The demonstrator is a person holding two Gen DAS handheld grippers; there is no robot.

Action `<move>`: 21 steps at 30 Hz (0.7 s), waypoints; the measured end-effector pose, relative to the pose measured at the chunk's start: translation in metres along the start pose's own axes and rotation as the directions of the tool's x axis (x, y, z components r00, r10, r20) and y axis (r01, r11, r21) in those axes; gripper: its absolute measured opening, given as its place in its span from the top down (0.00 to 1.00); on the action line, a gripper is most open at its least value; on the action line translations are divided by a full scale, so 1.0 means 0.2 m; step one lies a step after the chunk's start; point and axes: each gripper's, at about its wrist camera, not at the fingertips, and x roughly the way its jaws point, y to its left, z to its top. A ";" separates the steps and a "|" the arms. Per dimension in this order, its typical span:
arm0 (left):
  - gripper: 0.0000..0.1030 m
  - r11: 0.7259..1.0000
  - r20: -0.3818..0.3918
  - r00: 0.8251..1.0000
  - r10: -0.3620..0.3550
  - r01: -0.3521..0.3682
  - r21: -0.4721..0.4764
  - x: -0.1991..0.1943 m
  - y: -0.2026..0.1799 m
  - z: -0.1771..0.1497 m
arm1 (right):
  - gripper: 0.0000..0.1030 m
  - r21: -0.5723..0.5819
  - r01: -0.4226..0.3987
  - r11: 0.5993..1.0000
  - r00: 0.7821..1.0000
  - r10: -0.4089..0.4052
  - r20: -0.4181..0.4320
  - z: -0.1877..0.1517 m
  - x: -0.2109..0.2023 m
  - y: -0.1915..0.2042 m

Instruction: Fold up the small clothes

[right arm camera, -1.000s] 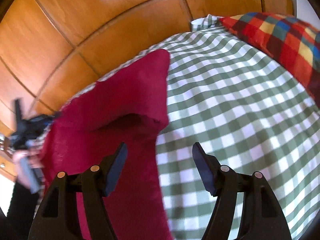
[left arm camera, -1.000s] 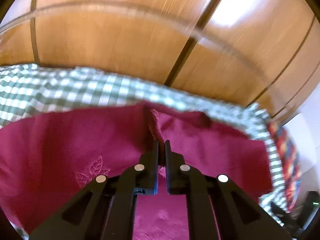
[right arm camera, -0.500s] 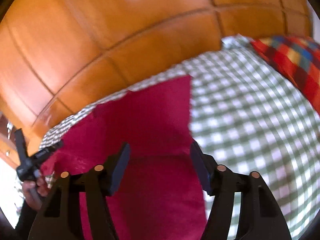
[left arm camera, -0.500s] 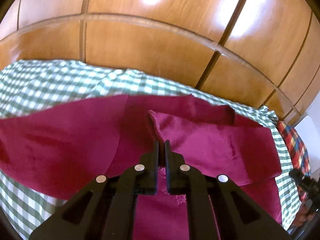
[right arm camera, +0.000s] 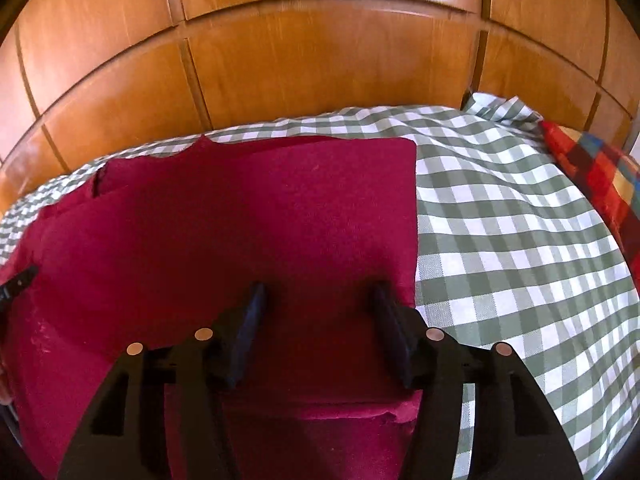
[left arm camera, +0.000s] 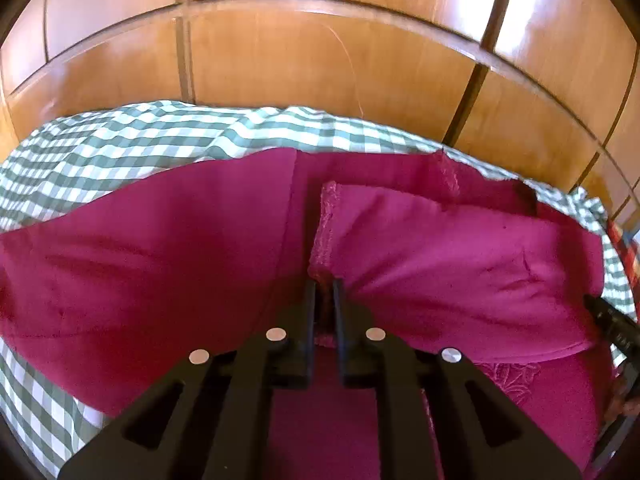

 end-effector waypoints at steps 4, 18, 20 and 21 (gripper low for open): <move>0.67 0.995 -0.007 0.998 -0.066 0.065 -0.081 -0.09 0.08 -0.04 | 0.44 -0.010 0.013 1.000 1.000 -0.013 0.009 0.00 -0.01 0.01; 0.68 0.822 0.089 0.995 0.049 0.011 -0.570 -0.60 1.08 -0.38 | 0.21 -0.013 0.118 0.993 0.993 -0.117 0.014 0.00 -0.01 0.04; 0.64 0.749 0.085 0.994 0.072 0.002 -0.662 -0.62 1.29 -0.43 | 0.07 0.038 0.119 0.992 0.993 -0.119 -0.018 0.00 0.01 -0.01; 0.63 0.733 0.080 0.993 0.086 -0.008 -0.680 -0.63 1.34 -0.44 | 0.07 0.077 0.083 0.994 0.996 -0.081 -0.029 0.01 0.02 -0.05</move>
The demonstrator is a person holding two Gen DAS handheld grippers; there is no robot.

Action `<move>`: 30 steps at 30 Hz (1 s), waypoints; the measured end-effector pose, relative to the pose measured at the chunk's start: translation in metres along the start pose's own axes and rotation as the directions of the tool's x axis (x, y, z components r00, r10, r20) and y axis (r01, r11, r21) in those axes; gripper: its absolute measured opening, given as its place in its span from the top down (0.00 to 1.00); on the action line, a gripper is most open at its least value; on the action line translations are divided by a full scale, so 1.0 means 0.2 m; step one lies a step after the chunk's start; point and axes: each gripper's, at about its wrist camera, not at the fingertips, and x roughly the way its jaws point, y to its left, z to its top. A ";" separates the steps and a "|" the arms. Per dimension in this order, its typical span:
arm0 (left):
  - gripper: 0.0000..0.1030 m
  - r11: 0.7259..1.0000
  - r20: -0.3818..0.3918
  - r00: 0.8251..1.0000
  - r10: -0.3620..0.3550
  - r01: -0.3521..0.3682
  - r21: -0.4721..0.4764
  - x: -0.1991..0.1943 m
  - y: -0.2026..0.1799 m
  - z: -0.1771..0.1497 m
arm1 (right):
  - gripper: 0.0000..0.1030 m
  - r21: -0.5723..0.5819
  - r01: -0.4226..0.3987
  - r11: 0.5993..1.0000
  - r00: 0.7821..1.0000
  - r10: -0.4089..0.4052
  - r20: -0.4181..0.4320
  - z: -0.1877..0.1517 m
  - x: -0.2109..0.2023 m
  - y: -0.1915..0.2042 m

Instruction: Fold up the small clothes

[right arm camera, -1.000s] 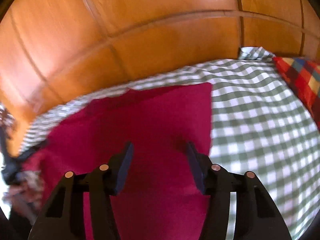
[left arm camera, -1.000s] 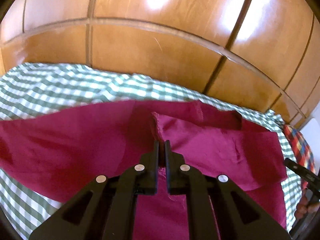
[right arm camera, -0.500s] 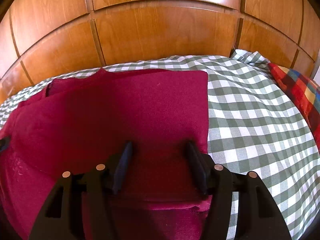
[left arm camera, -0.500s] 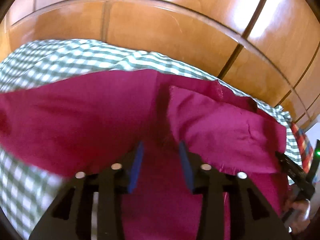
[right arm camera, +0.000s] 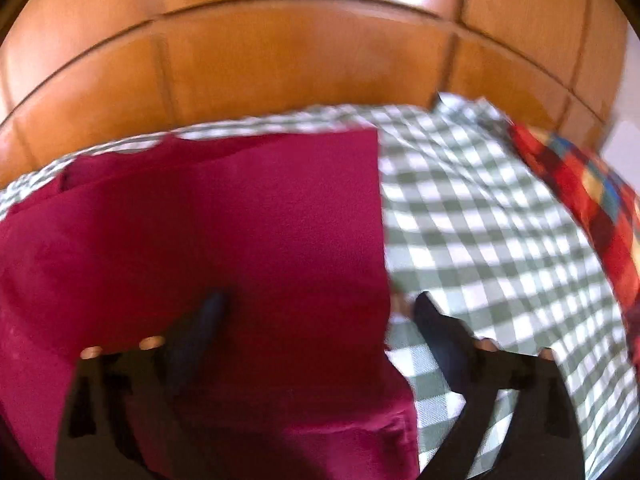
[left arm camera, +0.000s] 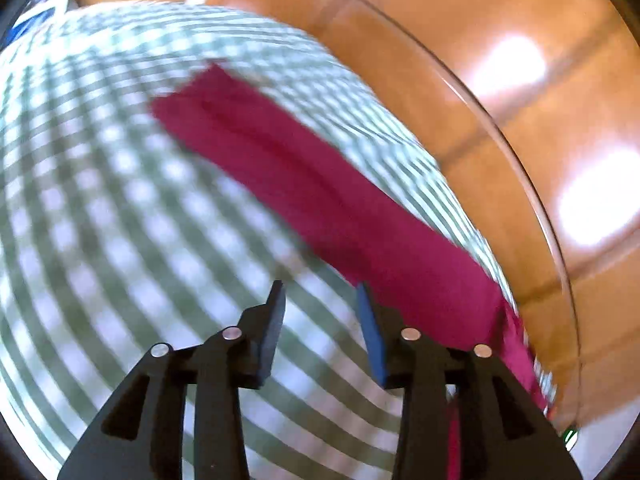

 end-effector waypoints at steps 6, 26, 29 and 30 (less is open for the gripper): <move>0.59 0.989 0.046 0.996 0.079 -0.072 -0.129 0.04 0.23 0.25 | 0.06 0.014 0.000 1.000 1.000 0.000 -0.003 0.00 0.00 -0.02; 0.94 0.994 0.116 0.990 0.084 -0.092 0.064 0.05 -0.14 0.40 | 0.04 0.017 0.005 1.000 1.000 -0.005 -0.002 0.00 0.00 -0.02; 0.94 0.983 0.138 0.990 -0.005 -0.021 0.183 -0.03 -0.41 0.29 | 0.04 0.018 0.006 1.000 1.000 -0.006 -0.001 0.00 0.00 -0.02; 0.94 0.976 0.135 0.990 -0.034 0.004 0.218 -0.05 -0.49 0.25 | 0.04 0.019 0.006 1.000 1.000 -0.006 -0.001 0.00 0.00 -0.02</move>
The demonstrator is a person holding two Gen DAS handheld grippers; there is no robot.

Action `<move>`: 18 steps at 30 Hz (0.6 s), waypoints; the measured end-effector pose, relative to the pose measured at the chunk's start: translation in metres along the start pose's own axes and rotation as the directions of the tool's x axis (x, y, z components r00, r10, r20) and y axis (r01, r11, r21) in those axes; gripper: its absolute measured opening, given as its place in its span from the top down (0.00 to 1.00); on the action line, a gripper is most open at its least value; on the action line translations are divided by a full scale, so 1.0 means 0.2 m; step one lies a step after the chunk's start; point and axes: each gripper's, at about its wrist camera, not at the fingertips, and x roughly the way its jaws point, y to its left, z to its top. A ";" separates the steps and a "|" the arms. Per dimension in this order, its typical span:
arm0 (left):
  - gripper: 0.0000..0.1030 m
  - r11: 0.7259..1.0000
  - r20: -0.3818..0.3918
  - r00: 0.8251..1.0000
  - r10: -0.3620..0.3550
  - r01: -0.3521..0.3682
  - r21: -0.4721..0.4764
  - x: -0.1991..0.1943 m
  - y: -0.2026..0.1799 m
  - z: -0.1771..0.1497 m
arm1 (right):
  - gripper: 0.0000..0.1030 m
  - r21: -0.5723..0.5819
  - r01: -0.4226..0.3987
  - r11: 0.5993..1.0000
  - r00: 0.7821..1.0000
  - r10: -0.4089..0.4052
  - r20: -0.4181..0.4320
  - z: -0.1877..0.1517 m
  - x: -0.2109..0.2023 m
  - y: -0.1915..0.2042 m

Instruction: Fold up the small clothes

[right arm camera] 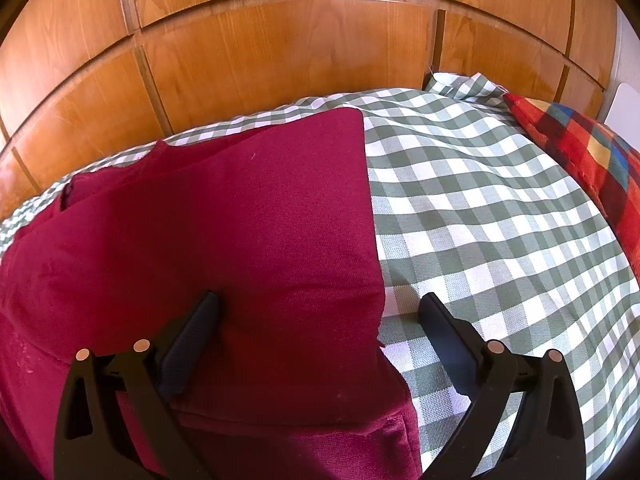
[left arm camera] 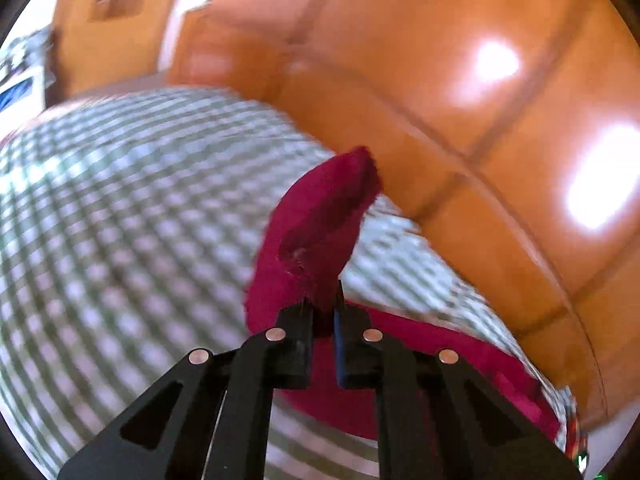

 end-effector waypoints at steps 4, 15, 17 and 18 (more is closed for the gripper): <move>0.94 0.979 -0.013 0.992 -0.129 0.129 0.155 -0.07 -0.43 -0.19 | 0.04 0.002 0.004 1.000 1.000 -0.004 0.004 0.00 -0.01 0.00; 0.85 0.847 -0.265 0.947 -0.184 0.289 0.446 0.09 -1.06 -0.89 | 0.04 0.028 0.002 1.000 1.000 -0.003 0.015 -0.01 -0.03 -0.02; 0.77 0.836 -0.275 0.947 -0.168 0.284 0.469 0.10 -1.07 -0.94 | 0.04 0.040 0.026 0.999 0.999 -0.027 0.031 -0.01 -0.07 -0.04; 0.75 0.837 -0.276 0.946 -0.169 0.286 0.466 0.10 -1.04 -0.95 | 0.04 0.041 0.034 0.999 0.998 -0.036 0.043 -0.01 -0.10 -0.05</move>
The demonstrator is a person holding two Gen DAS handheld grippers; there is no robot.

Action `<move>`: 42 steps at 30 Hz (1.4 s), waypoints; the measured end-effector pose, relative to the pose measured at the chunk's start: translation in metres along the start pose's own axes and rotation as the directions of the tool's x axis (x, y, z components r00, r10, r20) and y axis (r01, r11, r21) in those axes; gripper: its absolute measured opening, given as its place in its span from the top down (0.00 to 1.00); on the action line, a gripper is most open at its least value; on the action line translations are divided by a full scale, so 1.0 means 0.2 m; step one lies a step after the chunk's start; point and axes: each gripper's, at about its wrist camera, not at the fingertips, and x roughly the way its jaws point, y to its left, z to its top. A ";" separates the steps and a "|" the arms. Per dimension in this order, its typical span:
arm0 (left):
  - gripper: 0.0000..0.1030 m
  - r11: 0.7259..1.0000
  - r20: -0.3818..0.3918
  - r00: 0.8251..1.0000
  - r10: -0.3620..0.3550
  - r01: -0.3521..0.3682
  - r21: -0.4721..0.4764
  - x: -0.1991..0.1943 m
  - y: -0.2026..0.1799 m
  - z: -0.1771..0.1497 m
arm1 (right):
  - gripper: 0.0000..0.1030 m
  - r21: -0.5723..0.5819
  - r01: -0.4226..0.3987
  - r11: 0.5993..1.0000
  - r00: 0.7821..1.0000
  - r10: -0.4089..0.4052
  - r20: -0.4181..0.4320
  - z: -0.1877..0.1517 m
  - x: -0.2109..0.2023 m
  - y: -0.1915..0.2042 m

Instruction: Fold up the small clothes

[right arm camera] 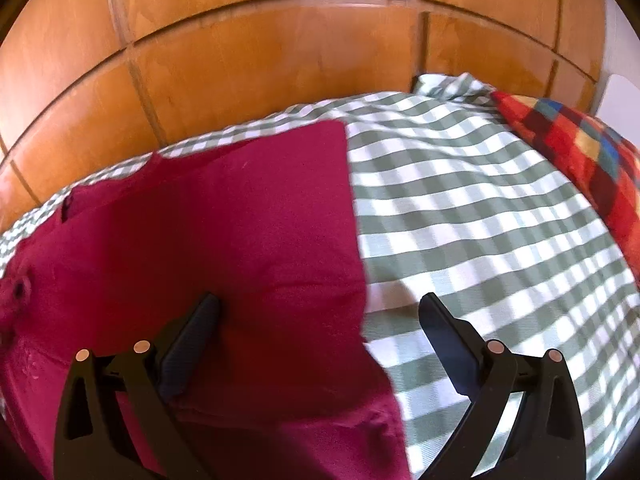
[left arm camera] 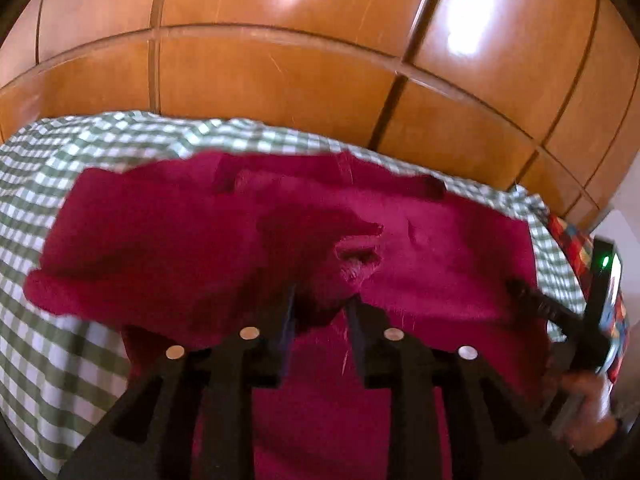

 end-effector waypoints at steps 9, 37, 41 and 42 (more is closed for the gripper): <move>0.63 0.987 0.039 0.999 0.013 -0.006 -0.159 -0.17 0.27 -0.22 | 0.20 -0.048 -0.268 0.962 0.962 0.269 0.035 -0.01 -0.30 0.17; 0.64 0.965 0.042 0.998 -0.040 0.050 -0.256 -0.07 0.39 -0.36 | 0.93 -0.220 -0.411 0.885 0.906 0.423 0.012 0.32 -0.45 0.61; 0.64 0.967 0.039 0.999 -0.035 0.044 -0.252 -0.06 0.39 -0.35 | 0.93 -0.133 -0.332 0.934 0.943 0.333 -0.015 0.32 -0.29 0.37; 0.64 0.967 0.038 0.999 -0.033 0.042 -0.251 -0.06 0.39 -0.35 | 0.93 -0.102 -0.311 0.945 0.950 0.309 -0.036 0.31 -0.23 0.30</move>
